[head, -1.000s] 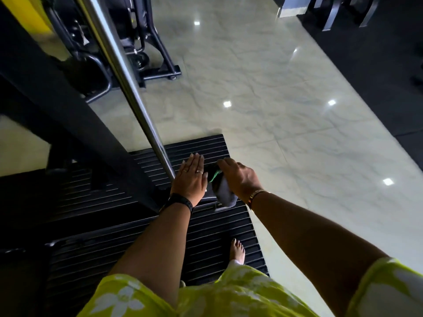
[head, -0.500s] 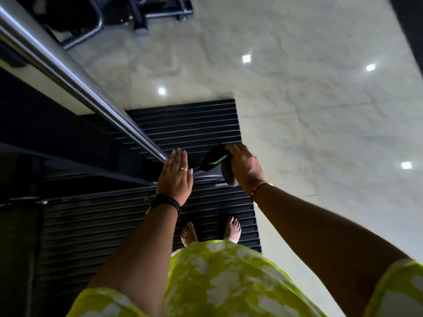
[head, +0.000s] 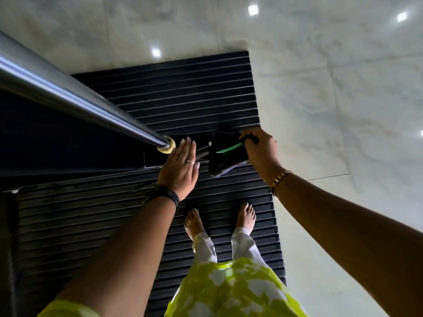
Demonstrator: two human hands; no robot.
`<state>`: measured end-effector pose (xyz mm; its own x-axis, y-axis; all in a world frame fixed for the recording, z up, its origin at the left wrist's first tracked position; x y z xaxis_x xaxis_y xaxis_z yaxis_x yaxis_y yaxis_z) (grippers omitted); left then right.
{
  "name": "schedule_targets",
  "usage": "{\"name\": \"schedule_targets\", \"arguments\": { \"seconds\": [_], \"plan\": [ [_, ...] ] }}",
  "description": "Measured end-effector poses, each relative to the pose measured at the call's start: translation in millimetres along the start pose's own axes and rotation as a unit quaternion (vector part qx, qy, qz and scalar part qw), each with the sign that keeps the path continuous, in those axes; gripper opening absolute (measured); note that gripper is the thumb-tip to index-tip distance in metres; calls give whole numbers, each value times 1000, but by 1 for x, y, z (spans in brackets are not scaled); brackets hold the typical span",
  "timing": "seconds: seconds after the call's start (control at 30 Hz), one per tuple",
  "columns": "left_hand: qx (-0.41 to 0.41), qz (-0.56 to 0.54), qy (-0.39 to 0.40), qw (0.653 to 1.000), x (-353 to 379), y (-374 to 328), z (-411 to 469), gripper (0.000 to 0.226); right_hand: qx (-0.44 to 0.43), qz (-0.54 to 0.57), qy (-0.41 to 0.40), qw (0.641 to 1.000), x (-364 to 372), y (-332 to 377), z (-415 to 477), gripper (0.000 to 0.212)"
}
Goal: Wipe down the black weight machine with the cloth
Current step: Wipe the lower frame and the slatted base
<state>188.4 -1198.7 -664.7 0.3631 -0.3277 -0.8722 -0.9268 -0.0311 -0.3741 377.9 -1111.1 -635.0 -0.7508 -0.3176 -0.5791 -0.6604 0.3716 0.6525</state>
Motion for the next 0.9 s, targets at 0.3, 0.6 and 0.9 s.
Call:
{"name": "schedule_targets", "arguments": {
  "seconds": [0.3,0.6,0.9],
  "plan": [
    [3,-33,-48,998,43,24,52,63,172,202,45,963,74,-50,45,17],
    [30,37,-76,996,73,30,57,61,47,67,220,972,142,-71,72,54],
    [10,50,-93,994,78,33,59,62,-432,-477,127,754,173,-80,77,69]
  ]
}}
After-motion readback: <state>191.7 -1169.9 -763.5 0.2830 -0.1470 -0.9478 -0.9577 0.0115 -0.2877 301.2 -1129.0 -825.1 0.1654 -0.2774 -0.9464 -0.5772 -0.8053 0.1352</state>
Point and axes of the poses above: each hand's wrist, its own z-axis towards the middle knuckle, its own x-axis out of the palm, y = z × x, the point moved 7 cm from there along z, towards the middle knuckle, and after that the axes turned 7 degrees about -z, right-handed, at the moved point
